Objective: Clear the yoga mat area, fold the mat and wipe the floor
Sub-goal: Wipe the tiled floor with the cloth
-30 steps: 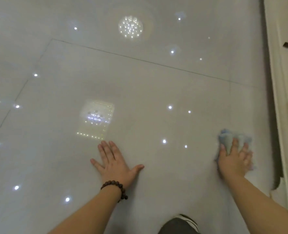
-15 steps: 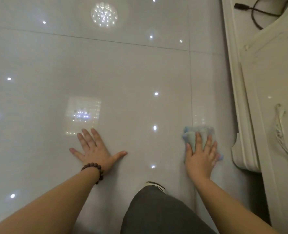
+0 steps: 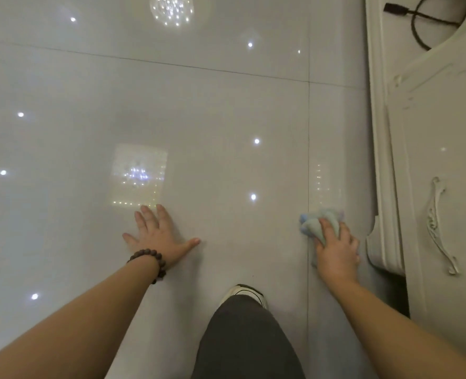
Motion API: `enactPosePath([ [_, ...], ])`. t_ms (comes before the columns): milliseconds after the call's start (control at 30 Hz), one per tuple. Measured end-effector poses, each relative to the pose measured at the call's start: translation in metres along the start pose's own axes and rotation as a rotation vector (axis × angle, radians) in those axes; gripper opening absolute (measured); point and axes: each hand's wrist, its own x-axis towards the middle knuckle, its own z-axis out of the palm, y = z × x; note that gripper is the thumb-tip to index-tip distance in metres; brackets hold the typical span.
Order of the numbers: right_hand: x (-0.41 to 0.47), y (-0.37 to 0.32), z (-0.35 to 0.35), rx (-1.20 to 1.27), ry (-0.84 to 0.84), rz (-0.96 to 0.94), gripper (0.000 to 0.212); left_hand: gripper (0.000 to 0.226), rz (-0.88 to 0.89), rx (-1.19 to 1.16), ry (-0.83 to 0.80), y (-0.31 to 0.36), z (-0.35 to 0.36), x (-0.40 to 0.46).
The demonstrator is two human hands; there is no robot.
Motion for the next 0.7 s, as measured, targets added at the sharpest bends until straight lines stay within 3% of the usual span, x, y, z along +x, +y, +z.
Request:
enactPosePath([
  [233, -0.041, -0.087, -0.115, 0.163, 0.062, -0.214, 0.047, 0.085, 0.084, -0.037, 0.277, -0.003, -0.102, -0.103],
  [500, -0.121, -0.16, -0.336, 0.283, 0.087, -0.391, 0.05, 0.079, 0.091, -0.104, 0.414, -0.001, -0.281, -0.252],
  [700, -0.176, -0.185, -0.495, 0.288, 0.113, -0.379, 0.051, 0.081, 0.135, -0.168, 0.442, 0.001, -0.411, -0.358],
])
